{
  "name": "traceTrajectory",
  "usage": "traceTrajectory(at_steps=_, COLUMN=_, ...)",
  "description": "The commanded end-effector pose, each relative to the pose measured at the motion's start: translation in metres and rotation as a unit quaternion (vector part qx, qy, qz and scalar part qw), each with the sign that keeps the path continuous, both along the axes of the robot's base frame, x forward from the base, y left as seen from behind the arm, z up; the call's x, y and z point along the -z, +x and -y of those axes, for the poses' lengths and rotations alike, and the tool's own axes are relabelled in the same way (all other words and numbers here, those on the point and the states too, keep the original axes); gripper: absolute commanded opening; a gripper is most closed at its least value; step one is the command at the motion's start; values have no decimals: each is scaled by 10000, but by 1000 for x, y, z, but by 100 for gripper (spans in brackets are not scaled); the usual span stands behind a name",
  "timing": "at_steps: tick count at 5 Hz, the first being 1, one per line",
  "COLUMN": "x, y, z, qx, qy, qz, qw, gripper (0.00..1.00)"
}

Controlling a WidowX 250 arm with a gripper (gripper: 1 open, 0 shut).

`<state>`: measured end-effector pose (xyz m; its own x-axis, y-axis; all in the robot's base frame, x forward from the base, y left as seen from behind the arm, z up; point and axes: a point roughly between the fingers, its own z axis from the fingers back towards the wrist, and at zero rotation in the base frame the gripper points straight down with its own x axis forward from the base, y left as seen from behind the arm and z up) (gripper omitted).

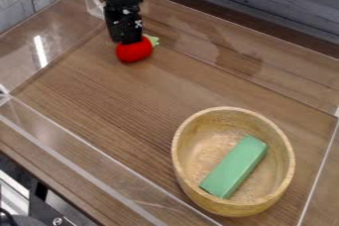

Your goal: Move the red object to the left side of the table

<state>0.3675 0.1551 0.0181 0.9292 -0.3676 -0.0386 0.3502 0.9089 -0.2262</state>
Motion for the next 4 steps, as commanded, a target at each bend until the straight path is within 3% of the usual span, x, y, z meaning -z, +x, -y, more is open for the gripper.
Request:
traceTrajectory(at_steps=1, x=-11, y=7, z=14, qx=99, qy=50, qz=110, qw=9999, gripper=100)
traceTrajectory(at_steps=4, x=-15, y=7, z=16, qx=42, qy=58, qz=97, qw=9999, gripper=100)
